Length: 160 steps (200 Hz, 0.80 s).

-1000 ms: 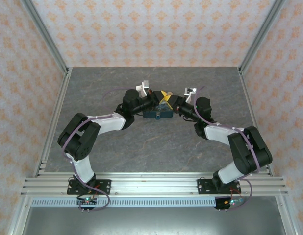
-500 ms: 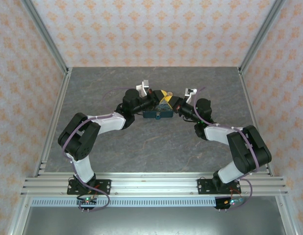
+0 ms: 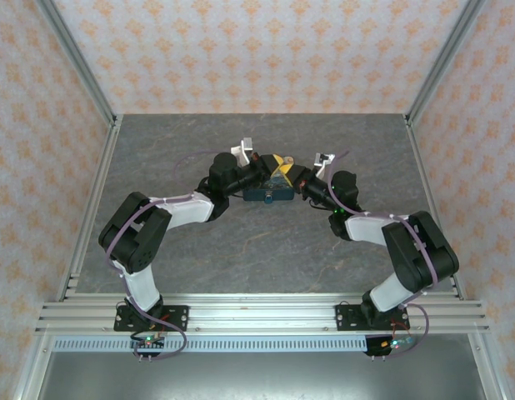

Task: Unlock a padlock with a key

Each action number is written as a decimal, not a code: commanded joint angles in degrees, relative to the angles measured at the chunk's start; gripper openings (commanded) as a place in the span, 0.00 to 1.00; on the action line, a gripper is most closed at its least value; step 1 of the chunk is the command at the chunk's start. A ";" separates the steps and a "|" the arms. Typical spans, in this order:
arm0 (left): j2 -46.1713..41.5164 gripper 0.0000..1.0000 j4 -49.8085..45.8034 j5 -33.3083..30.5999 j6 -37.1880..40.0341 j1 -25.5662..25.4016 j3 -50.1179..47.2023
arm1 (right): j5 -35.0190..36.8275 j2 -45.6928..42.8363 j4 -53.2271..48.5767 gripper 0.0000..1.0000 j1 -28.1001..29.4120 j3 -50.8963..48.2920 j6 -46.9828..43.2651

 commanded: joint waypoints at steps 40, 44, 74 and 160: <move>-1.90 0.00 2.96 -1.57 0.49 -0.51 -1.69 | 5.71 1.05 1.43 0.00 -0.95 -1.86 1.52; -1.84 0.00 3.06 -1.64 0.41 -0.50 -1.69 | 5.75 1.19 1.51 0.00 -0.93 -1.92 1.60; -1.60 0.00 3.34 -2.05 0.20 -0.69 -1.68 | 5.93 1.66 2.29 0.00 -0.87 -2.04 2.26; -12.39 0.79 -12.29 -9.99 5.37 2.76 -5.40 | 3.52 -0.74 1.22 0.00 -2.57 -4.14 2.08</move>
